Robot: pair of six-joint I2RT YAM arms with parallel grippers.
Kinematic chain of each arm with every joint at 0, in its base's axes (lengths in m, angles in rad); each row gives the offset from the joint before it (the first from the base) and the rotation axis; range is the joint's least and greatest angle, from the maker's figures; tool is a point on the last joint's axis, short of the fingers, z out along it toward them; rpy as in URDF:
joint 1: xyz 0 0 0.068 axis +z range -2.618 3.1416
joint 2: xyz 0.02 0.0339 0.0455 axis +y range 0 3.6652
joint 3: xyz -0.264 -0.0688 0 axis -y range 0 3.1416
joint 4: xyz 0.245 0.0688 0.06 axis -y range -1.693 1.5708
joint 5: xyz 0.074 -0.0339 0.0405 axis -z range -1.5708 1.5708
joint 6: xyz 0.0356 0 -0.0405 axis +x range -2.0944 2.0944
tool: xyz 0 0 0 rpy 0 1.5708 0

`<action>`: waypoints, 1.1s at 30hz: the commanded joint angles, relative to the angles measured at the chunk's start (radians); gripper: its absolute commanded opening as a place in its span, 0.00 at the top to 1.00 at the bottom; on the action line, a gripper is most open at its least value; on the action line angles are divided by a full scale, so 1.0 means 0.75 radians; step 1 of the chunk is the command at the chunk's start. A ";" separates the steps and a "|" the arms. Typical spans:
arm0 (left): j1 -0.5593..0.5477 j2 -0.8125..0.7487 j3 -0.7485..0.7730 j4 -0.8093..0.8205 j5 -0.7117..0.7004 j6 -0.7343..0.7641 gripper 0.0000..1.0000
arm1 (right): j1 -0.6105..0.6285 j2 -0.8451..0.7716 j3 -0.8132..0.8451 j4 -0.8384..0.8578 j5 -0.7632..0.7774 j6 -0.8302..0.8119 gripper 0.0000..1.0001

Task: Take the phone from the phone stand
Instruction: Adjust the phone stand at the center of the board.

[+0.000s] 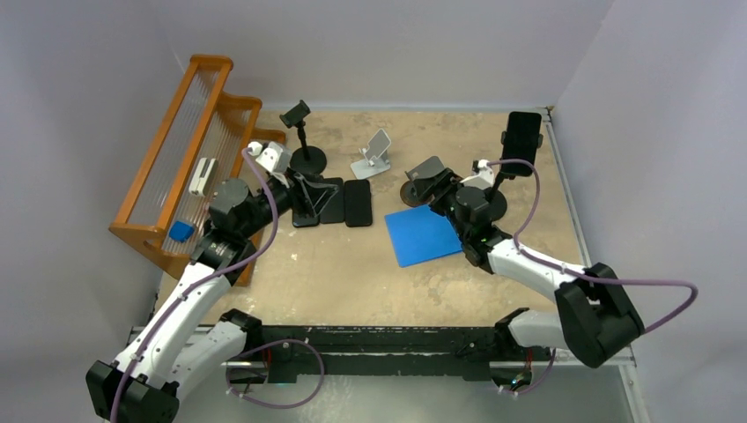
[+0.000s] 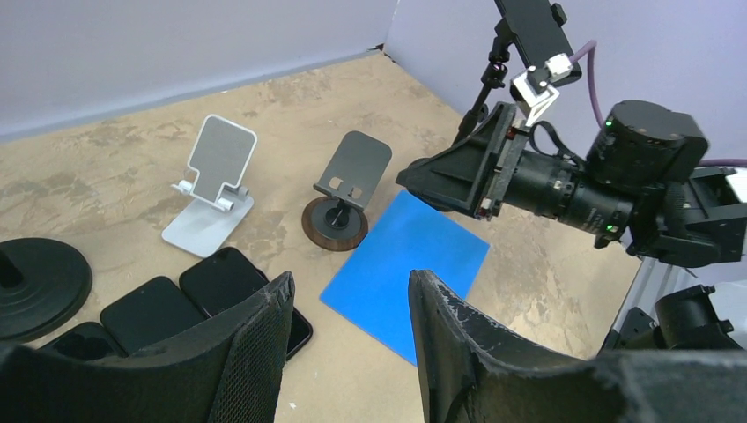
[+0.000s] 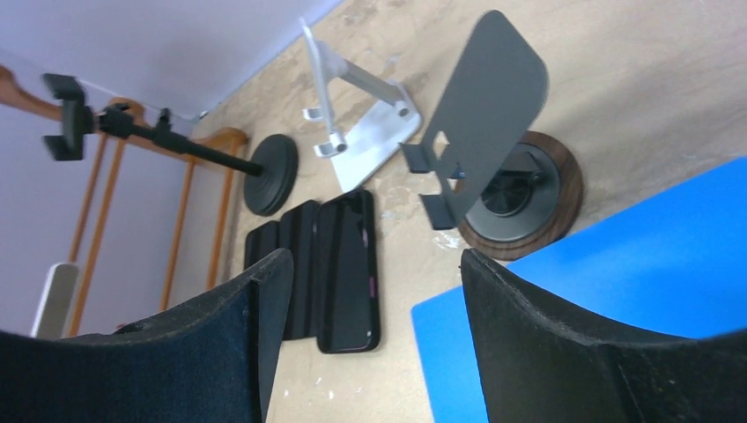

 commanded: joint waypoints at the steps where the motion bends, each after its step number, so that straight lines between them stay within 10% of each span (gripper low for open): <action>1: -0.015 -0.018 0.023 0.030 -0.018 0.015 0.51 | -0.029 0.078 0.045 0.112 0.097 0.034 0.28; 20: -0.038 -0.010 0.025 0.034 0.007 0.004 0.52 | -0.086 0.384 0.074 0.399 -0.020 0.134 0.35; 33: -0.040 0.007 0.027 0.034 0.020 0.002 0.52 | -0.086 0.166 -0.016 0.360 -0.036 0.063 0.33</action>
